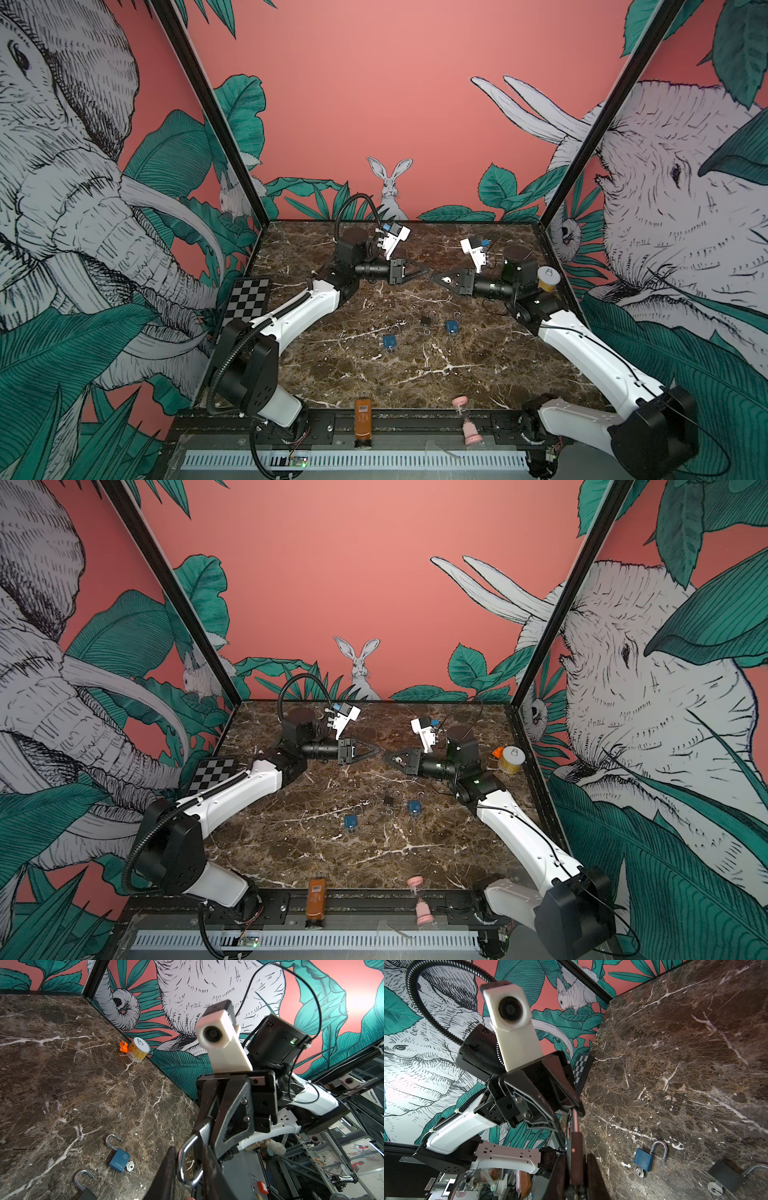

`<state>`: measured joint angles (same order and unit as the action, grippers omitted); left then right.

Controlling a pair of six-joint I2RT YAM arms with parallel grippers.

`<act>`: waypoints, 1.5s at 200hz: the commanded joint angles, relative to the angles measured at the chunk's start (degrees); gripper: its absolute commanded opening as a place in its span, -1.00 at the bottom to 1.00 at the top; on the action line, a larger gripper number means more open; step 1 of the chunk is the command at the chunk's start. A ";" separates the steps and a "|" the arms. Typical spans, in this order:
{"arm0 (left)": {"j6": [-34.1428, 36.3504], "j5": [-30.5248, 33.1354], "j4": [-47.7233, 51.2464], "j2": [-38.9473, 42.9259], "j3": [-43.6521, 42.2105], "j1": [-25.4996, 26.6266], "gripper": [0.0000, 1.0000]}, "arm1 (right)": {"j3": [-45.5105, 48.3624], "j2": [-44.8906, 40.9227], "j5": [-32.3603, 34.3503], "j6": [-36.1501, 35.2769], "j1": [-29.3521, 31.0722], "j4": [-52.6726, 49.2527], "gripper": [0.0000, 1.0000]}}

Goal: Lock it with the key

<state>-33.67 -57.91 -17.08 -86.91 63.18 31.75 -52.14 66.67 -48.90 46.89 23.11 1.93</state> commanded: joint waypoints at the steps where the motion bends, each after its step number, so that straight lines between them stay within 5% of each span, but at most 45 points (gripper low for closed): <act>1: -0.61 -1.42 -1.81 1.31 -0.97 0.21 -0.53 | 0.26 -0.85 0.74 -1.53 -0.53 2.19 -1.00; 71: -0.99 -1.48 -1.90 1.05 -1.47 0.24 -0.65 | 0.63 -1.48 0.85 -2.49 -0.61 1.65 -1.00; 128: -4.27 -1.94 -4.54 0.54 -1.48 0.24 -1.00 | 1.58 -1.59 1.03 -5.24 -0.83 1.69 -1.00; 199: -7.33 -5.26 -10.04 3.33 -5.52 0.27 -1.00 | 6.07 -1.99 -6.04 -4.90 -2.62 15.58 -1.00; 300: -6.49 -6.04 -10.12 4.46 -6.75 2.90 -1.00 | 5.64 -1.11 -7.08 -4.92 -3.16 16.63 -1.00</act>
<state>-39.68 -60.27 -24.75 -83.59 57.04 32.32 -45.34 65.41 -58.19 42.19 20.60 14.39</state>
